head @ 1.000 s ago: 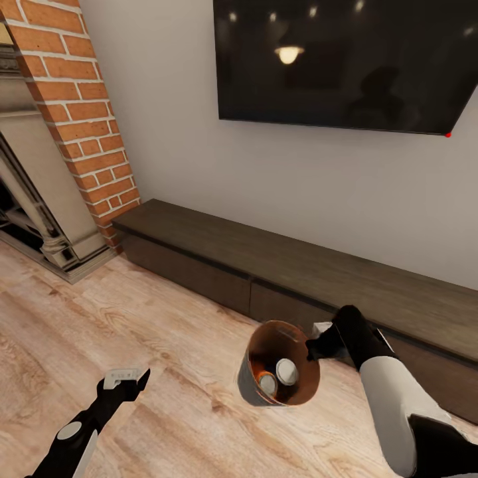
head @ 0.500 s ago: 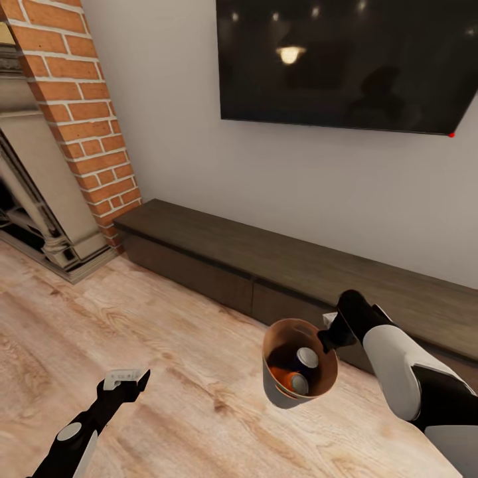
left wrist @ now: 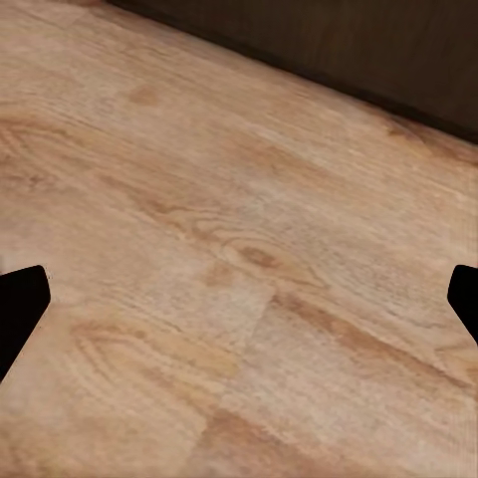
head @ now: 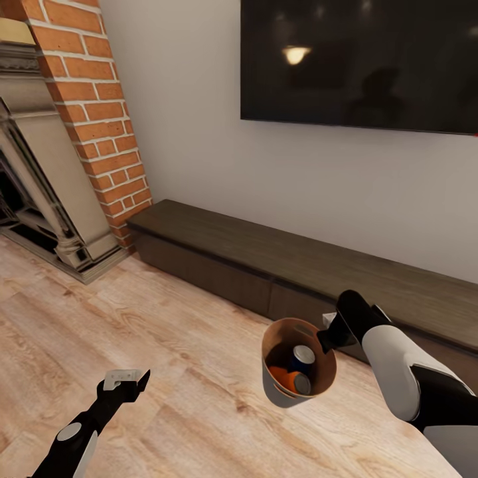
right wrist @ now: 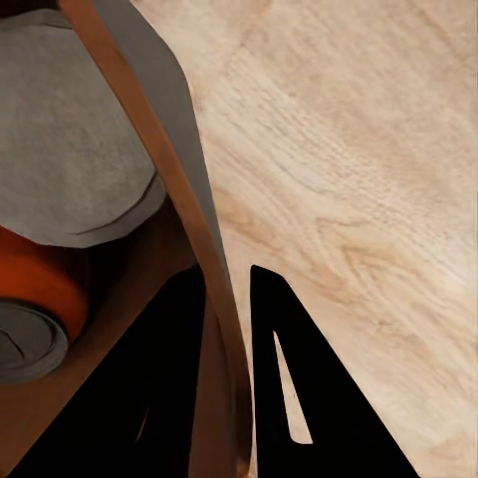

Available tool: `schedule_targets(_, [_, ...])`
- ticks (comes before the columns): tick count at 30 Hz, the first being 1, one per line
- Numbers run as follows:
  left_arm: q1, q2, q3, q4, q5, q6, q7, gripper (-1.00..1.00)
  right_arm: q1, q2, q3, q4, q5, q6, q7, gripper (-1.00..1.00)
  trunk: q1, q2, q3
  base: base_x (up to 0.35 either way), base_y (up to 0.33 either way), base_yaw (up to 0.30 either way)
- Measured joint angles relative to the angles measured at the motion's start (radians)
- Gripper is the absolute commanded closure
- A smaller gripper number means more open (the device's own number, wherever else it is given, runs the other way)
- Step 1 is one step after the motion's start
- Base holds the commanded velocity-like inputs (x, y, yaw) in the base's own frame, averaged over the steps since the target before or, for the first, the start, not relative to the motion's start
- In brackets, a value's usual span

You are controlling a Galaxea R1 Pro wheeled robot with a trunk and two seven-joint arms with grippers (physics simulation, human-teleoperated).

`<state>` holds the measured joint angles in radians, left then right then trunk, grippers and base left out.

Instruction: Put the three can of soda from the living room inside the tash can in the kitchen.

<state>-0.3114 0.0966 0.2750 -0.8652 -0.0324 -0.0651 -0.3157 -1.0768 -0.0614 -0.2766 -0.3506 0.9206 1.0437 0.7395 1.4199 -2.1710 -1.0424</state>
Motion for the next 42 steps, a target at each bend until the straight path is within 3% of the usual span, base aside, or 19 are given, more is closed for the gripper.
schedule_targets(5, [0.000, 0.000, 0.001, 0.000, -0.001, 0.000, 0.001, -1.00, 0.002, -0.002, 0.005, -0.007, 0.028, -0.008, -0.005, 1.00, 0.000, 0.000, 0.000, 0.000, 0.045, 0.123])
schedule_targets(10, [0.000, 0.000, 0.001, 0.000, 0.001, -0.001, 0.001, -1.00, 0.003, 0.001, 0.004, -0.010, 0.008, -0.002, -0.004, 1.00, 0.000, 0.000, -0.001, 0.000, 0.008, 0.215])
schedule_targets(27, [0.000, 0.007, 0.007, -0.001, 0.004, 0.011, -0.006, -1.00, 0.003, 0.003, 0.009, -0.009, 0.022, -0.004, -0.005, 1.00, 0.000, 0.000, -0.002, 0.008, 0.001, 0.242])
schedule_targets(42, [0.000, 0.009, 0.009, 0.000, 0.003, 0.015, -0.006, -1.00, 0.005, 0.007, 0.011, 0.001, 0.024, -0.005, -0.005, 1.00, 0.000, 0.000, -0.003, 0.211, 0.000, 0.236])
